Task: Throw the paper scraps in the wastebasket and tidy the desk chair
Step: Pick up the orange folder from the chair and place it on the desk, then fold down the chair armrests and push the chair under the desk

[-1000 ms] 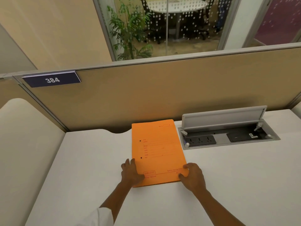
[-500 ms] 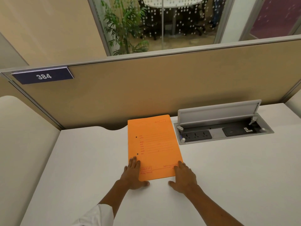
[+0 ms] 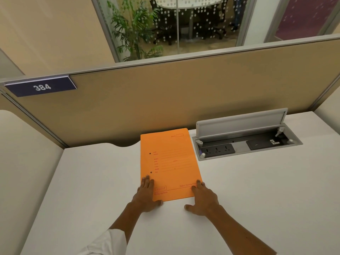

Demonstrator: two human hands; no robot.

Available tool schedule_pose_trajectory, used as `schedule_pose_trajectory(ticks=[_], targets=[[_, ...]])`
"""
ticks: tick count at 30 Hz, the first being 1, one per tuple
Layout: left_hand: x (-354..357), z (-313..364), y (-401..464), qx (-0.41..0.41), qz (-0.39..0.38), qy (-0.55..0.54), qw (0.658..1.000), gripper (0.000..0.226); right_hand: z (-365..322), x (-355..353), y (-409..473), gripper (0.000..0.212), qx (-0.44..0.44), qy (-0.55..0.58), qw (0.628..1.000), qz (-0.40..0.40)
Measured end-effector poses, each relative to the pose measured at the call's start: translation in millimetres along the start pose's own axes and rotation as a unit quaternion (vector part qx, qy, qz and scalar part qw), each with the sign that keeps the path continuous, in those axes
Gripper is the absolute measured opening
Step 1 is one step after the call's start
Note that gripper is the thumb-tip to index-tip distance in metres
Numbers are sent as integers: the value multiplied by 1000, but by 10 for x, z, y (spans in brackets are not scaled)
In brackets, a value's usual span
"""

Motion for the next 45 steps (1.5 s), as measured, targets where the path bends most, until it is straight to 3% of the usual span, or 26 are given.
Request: schedule_pose_trajectory(ticks=[4,10,16,20,25,32,45], targets=[[-56,68,-12,-13,-4,7,1000,112,54,-8,14,88,-7,-5,1000,-12],[-350,344,-162,12,50,4,999,109,121,-204,-179,86,-20,-15,997,73],[-608,806,-483,72,153,-43,985,71,263,-355,-611,81,5,-21,994,108],[-615,1179,-810,106,179,-35,978,50,432,-429,-1037,78,31,-13,991,131],[-419,1853,-1237,192,161,-10,968,37,836,-473,-1736,65,95,10,981,170],[54,3054,-1799,322,93,88,938,46,1825,-239,-3030,59,232,43,955,178],[1403,5199,-3730,508,56,132,849,52,2939,778,-5860,59,421,117,867,238]])
Point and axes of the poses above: each hand's wrist, its own y-axis towards the middle knuckle, its own x-axis out of the palm, z = x × y, the point moved 8 cm from there along y, towards the middle knuckle, and after that the axes turned 5 degrees about z, right-handed, at the moved point
